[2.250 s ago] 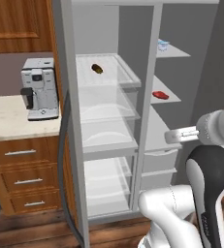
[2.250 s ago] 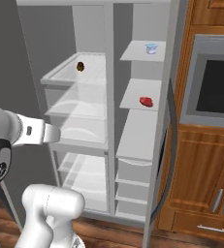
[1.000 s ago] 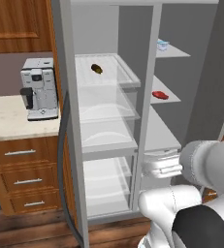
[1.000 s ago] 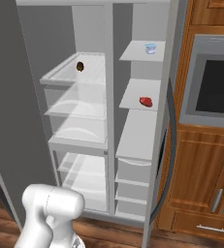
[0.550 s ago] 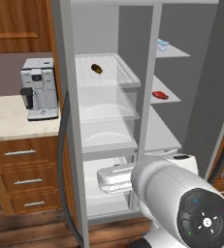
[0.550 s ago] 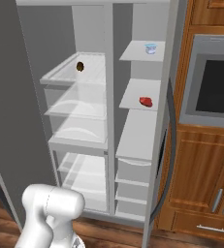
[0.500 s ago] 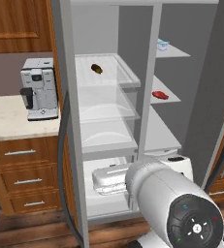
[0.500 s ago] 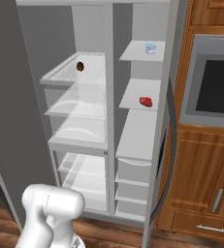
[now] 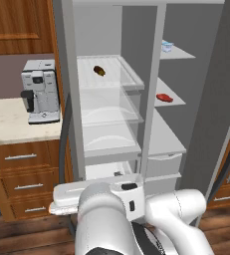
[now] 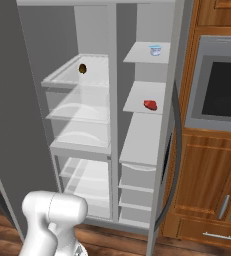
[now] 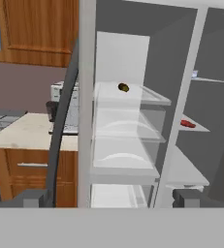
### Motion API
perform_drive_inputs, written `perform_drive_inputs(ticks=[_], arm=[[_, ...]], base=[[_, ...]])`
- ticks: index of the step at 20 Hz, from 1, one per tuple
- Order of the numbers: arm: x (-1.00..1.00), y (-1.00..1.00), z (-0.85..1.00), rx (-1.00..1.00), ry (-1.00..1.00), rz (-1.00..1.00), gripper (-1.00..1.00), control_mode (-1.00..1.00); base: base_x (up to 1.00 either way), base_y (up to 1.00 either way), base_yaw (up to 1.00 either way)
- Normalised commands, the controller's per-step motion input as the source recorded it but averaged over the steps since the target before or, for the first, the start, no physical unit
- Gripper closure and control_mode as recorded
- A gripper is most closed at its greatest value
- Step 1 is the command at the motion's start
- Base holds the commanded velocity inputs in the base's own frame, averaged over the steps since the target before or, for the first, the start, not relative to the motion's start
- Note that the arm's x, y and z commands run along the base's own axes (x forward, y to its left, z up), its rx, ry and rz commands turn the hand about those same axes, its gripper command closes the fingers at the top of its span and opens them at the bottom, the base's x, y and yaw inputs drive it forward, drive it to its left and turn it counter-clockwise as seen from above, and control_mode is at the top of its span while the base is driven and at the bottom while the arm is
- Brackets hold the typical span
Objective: There's a steak in the fridge that needs to be moved to the freezer for freezing. Pick up the steak from the fridge, place it on any shelf in the freezer, and close the fridge and freezer doors when done.
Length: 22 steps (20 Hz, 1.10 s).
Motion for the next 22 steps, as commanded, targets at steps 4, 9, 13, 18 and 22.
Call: perform_drive_inputs(ticks=[4,9,13,18,22], arm=[[0.66,0.40,-0.58,0.01,-0.12,-0.04,-1.00,-1.00],[0.41,0.33,-0.62,0.04,-0.11,-0.01,-1.00,-1.00],[0.33,0.27,-0.55,0.04,-0.09,-0.01,-1.00,-1.00],[0.42,0.09,-0.31,0.02,-0.02,-0.01,-1.00,-1.00],[0.54,0.00,-0.37,0.04,0.00,0.00,-1.00,-1.00]], base=[[0.00,0.00,0.00],[0.00,0.00,0.00],[0.00,0.00,0.00],[0.00,0.00,0.00],[0.00,0.00,0.00]])
